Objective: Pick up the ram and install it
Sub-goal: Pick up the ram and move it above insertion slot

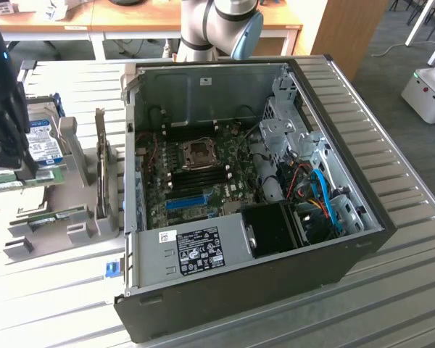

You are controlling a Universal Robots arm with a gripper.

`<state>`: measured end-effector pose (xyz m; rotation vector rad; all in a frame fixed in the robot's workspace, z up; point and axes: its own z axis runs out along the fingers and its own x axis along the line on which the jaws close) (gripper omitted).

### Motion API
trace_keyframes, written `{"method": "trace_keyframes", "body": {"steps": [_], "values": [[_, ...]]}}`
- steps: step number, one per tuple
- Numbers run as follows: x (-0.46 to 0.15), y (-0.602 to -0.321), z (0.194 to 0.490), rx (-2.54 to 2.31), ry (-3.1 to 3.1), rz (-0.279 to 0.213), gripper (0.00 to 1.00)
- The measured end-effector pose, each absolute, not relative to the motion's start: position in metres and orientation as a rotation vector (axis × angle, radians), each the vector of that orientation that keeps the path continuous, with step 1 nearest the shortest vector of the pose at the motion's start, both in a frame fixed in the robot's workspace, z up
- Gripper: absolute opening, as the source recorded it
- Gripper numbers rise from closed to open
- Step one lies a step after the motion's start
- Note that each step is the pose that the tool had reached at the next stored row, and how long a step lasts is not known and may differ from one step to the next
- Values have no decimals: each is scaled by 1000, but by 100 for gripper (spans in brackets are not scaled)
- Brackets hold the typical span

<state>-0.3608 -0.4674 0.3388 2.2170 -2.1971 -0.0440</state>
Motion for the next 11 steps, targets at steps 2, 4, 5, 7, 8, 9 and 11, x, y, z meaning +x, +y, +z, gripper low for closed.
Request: {"method": "trace_keyframes", "body": {"steps": [2, 4, 5, 7, 8, 9, 11], "values": [[-361, -467, 347, 2217, -2197, -44, 12], [-361, -467, 354, 2217, -2197, -44, 12], [-361, -467, 358, 2217, -2197, -44, 12], [-361, -467, 367, 2217, -2197, -44, 12], [-361, -467, 372, 2217, -2197, -44, 12], [-361, -467, 376, 2217, -2197, -44, 12], [-361, -467, 385, 2217, -2197, -44, 12]]}}
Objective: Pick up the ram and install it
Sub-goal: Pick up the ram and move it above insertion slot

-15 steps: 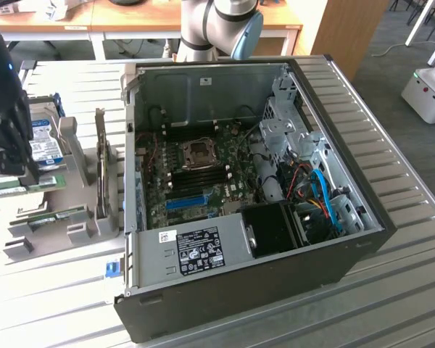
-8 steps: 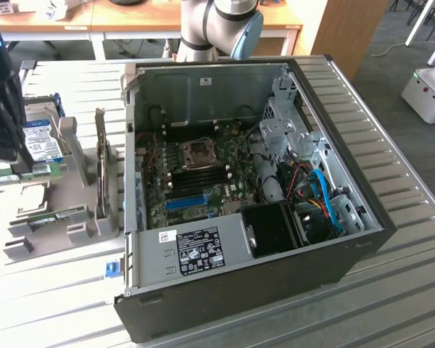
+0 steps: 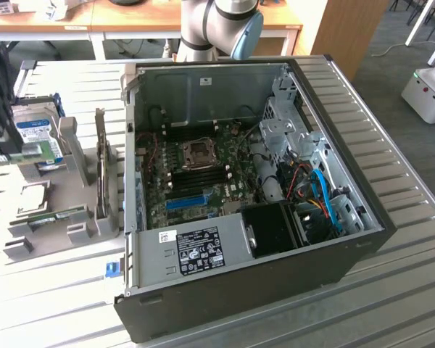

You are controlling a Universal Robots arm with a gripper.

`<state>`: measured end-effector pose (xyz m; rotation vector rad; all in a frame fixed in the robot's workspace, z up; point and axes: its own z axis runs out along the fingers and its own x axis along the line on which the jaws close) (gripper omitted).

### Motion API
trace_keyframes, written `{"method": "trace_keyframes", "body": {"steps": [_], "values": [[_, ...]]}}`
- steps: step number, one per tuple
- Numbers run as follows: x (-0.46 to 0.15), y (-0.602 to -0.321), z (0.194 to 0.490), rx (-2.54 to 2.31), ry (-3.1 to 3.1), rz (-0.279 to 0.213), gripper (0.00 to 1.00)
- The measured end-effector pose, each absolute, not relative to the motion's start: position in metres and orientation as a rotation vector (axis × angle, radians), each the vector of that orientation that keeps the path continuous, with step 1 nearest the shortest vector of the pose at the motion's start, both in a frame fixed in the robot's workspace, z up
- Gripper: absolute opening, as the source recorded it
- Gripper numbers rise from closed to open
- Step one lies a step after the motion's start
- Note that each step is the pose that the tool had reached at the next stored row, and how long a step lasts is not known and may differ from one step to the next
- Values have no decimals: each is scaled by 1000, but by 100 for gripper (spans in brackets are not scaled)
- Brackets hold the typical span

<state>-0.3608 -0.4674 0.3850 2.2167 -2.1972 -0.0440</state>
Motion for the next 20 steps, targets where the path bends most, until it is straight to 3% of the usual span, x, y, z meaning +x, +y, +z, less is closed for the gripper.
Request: {"method": "trace_keyframes", "body": {"steps": [8, 20], "values": [[-361, -467, 418, 2215, -2200, -44, 12], [-361, -467, 419, 2214, -2201, -44, 12]]}}
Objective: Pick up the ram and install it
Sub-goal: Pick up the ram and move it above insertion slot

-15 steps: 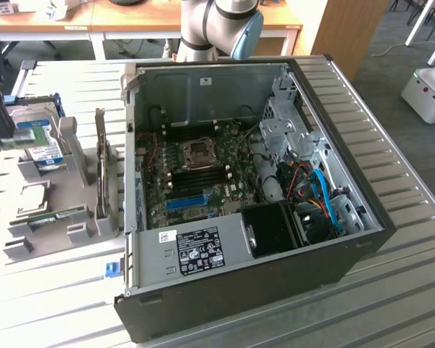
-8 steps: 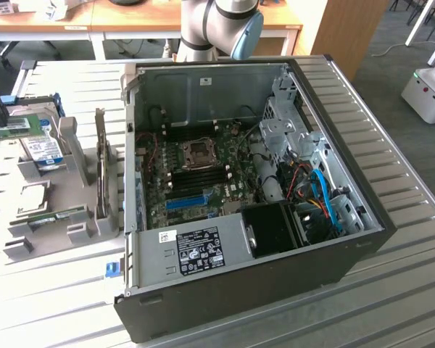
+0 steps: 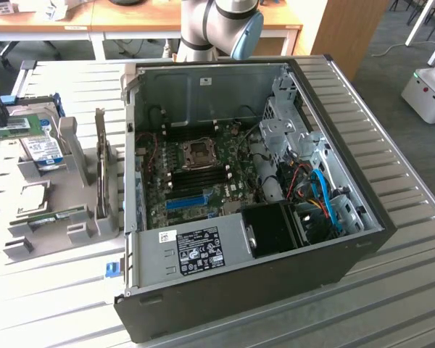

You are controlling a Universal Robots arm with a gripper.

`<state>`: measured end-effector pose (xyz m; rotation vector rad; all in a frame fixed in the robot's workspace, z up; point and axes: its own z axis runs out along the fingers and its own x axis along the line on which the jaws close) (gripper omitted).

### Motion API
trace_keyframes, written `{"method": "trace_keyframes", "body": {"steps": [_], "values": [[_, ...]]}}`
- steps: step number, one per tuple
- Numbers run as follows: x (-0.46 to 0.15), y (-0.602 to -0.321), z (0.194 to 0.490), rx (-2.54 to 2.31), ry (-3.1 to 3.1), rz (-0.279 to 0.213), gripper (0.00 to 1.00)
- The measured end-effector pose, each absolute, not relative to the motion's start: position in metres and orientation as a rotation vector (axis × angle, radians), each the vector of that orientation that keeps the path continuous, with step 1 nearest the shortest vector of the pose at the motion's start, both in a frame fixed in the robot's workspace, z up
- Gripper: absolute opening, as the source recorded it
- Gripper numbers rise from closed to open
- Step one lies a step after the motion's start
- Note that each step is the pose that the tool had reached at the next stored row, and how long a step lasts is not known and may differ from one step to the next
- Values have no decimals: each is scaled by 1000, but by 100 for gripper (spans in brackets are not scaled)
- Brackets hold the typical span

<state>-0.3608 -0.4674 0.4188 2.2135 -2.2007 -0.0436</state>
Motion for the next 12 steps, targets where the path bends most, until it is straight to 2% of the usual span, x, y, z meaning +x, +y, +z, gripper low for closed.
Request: {"method": "trace_keyframes", "body": {"steps": [12], "values": [[-361, -467, 427, 2214, -2201, -44, 12]]}}
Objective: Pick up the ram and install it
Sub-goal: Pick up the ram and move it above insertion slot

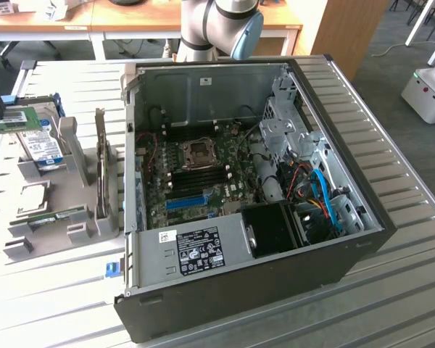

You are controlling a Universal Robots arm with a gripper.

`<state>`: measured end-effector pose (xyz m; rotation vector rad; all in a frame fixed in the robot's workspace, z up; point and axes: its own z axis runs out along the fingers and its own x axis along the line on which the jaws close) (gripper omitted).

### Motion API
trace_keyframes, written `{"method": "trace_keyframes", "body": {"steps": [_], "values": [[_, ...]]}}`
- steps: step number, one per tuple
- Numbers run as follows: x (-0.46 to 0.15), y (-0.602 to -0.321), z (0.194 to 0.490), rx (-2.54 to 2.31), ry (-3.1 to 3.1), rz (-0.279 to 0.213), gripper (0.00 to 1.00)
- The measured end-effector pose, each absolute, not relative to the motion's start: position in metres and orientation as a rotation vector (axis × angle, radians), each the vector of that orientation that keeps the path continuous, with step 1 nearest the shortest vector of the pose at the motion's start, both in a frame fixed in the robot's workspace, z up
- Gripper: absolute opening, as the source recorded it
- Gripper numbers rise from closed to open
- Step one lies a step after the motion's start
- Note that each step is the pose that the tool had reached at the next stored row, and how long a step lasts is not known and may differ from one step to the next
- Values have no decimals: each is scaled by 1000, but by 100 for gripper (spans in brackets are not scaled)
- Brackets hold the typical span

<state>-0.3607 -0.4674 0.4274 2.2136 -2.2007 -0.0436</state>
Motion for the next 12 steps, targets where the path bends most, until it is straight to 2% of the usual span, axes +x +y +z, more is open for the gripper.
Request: {"method": "trace_keyframes", "body": {"steps": [12], "values": [[-337, -467, 428, 2213, -2201, -44, 12]]}}
